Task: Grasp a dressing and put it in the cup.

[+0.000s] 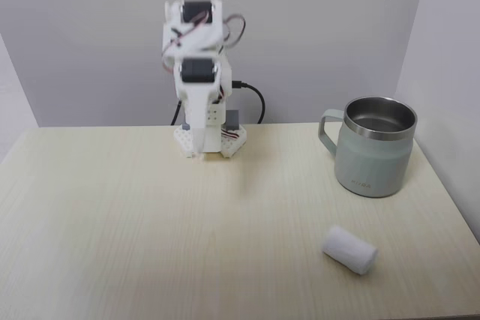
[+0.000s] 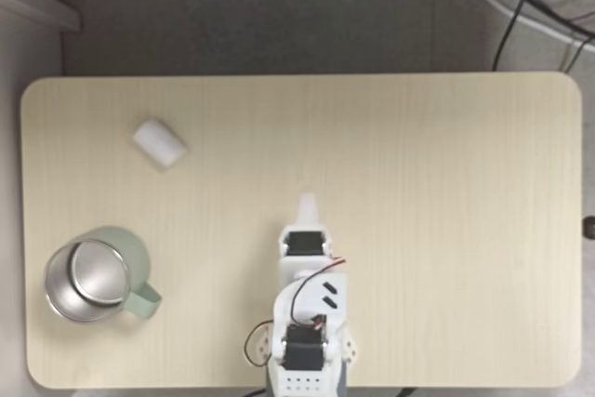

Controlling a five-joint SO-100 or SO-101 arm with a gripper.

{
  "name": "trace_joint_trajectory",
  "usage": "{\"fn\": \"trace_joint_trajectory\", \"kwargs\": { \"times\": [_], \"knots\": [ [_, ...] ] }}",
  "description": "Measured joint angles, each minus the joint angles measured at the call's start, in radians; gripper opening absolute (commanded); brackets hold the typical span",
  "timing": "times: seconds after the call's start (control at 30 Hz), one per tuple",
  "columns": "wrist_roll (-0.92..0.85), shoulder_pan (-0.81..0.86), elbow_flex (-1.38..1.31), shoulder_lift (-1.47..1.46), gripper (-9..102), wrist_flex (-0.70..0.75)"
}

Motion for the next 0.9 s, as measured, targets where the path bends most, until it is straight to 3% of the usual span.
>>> {"fn": "trace_joint_trajectory", "kwargs": {
  "times": [0.27,0.53,0.7,0.9],
  "knots": [
    [-0.291,-0.081,0.601,0.575,7,0.16],
    [-0.733,-0.156,1.189,1.115,17,0.419],
    [-1.074,-0.242,1.385,1.325,19,0.566],
    [-1.289,-0.35,1.592,1.578,19,0.673]
  ]
}}
